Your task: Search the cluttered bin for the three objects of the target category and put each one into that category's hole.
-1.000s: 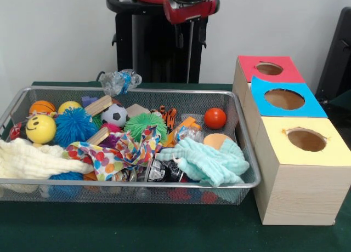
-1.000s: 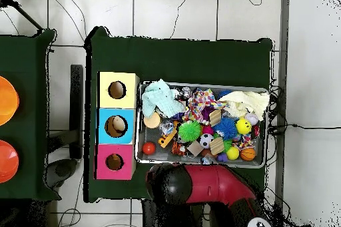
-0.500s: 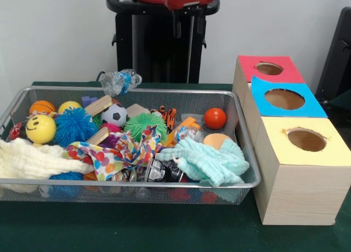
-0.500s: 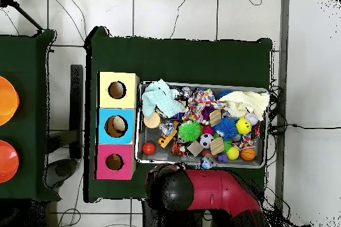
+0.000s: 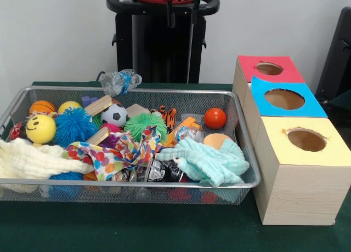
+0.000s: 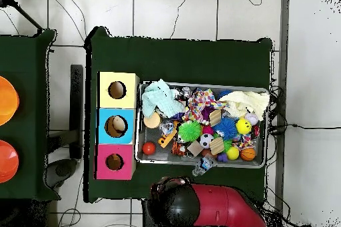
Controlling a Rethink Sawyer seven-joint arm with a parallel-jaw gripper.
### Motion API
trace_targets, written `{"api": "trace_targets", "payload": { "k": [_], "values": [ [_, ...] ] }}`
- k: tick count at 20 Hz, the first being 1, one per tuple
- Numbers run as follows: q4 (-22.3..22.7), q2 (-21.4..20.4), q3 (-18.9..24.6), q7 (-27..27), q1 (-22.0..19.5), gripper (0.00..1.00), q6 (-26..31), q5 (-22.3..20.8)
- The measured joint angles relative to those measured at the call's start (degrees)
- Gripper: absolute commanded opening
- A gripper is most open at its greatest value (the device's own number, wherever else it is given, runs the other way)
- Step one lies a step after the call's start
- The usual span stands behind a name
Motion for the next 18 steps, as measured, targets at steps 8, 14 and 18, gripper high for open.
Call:
{"api": "trace_targets", "payload": {
  "k": [8,14,18],
  "values": [
    [-0.22,0.72,0.08,0.00,1.48,1.00,0.01,-0.01],
    [-3.41,1.36,0.16,0.00,4.44,1.00,1.20,-0.01],
    [-7.62,2.94,0.17,0.00,7.15,1.00,3.21,-0.04]
  ]
}}
